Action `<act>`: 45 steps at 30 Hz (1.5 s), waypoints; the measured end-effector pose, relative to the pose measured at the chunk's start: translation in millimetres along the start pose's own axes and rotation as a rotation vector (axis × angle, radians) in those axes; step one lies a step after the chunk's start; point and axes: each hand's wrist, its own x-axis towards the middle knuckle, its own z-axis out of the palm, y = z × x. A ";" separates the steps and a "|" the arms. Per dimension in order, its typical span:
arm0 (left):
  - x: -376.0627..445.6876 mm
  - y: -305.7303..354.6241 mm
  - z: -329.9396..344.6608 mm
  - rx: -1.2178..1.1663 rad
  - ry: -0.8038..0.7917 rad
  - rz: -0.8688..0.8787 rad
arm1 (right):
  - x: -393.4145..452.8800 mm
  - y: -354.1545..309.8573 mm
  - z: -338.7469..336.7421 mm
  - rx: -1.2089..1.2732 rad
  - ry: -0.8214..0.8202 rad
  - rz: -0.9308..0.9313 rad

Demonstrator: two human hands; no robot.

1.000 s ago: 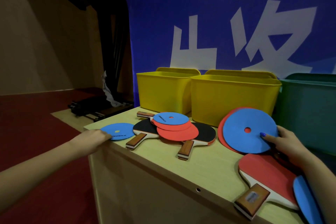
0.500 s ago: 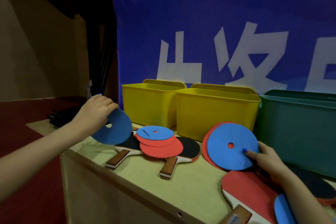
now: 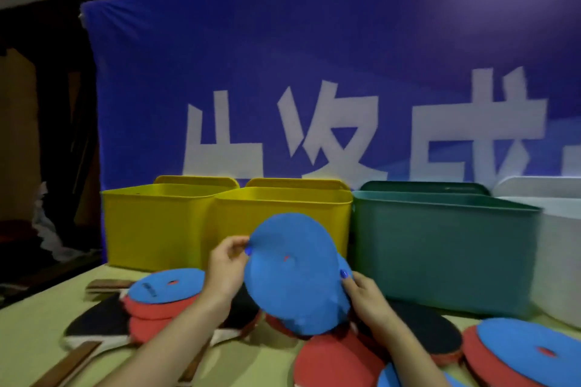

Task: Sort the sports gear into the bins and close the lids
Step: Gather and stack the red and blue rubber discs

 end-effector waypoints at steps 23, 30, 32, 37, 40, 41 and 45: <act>-34.1 -57.9 35.8 0.631 -0.346 0.270 | 19.4 12.8 -9.2 0.009 -0.015 0.009; -43.5 -24.8 10.6 0.744 -0.320 0.547 | 13.3 7.1 -6.5 0.022 -0.027 0.020; -24.4 -17.8 -14.9 0.766 -0.341 0.581 | 12.5 8.2 -5.9 0.026 -0.035 0.022; 46.5 -33.7 -90.8 1.130 -0.374 0.354 | 13.9 7.4 -8.1 0.030 -0.049 -0.005; 69.3 -45.4 -118.0 1.414 -0.538 0.106 | 13.9 6.6 -7.6 0.007 -0.036 -0.002; 70.6 -48.7 -121.0 1.473 -0.591 0.067 | 13.8 6.8 -7.3 0.000 -0.037 -0.004; 71.8 -50.3 -121.1 1.611 -0.659 0.094 | 13.1 5.6 -6.1 -0.024 -0.054 -0.001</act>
